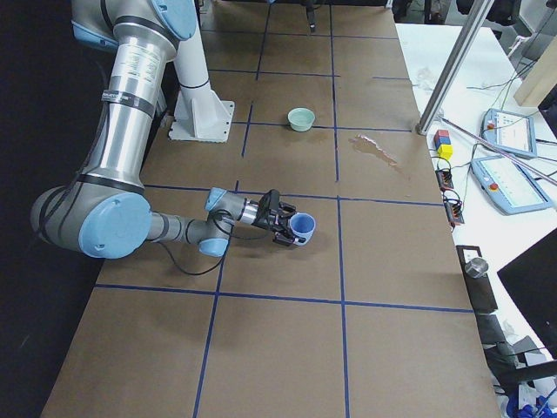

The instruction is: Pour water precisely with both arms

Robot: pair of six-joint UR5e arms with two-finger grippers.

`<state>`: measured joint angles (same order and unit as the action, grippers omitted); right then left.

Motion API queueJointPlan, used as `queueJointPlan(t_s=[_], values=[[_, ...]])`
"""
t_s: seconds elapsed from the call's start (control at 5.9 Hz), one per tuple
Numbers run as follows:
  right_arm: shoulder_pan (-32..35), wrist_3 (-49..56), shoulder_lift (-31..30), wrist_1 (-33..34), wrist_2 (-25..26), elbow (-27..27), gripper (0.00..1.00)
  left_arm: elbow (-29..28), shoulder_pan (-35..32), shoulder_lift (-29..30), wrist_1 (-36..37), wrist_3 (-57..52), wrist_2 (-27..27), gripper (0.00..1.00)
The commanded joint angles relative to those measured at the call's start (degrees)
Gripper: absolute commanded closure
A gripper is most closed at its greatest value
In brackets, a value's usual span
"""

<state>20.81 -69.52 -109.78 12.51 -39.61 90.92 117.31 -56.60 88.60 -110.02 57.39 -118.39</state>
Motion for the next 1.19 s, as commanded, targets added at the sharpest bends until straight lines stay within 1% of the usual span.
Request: queueJointPlan(t_s=[0.0,0.17,0.51,0.85,1.02], values=[[-0.3,-0.1,0.2,-0.1,-0.4,-1.7,0.76,0.0,0.0,0.0,0.0,0.0,0.0,0.00],[-0.9,-0.1,0.2,-0.1,-0.4,-1.7,0.75,0.0,0.0,0.0,0.0,0.0,0.0,0.00],[-2.0,-0.1,0.2,-0.1,0.2,-1.7,0.61,0.1,0.0,0.0,0.0,0.0,0.0,0.00],[-2.6,-0.2,0.3,-0.2,0.1,-1.6,0.45,0.1,0.0,0.0,0.0,0.2,0.0,0.00],[-2.7,-0.1,0.3,-0.1,0.1,-1.6,0.33,0.1,0.0,0.0,0.0,0.2,0.0,0.00]])
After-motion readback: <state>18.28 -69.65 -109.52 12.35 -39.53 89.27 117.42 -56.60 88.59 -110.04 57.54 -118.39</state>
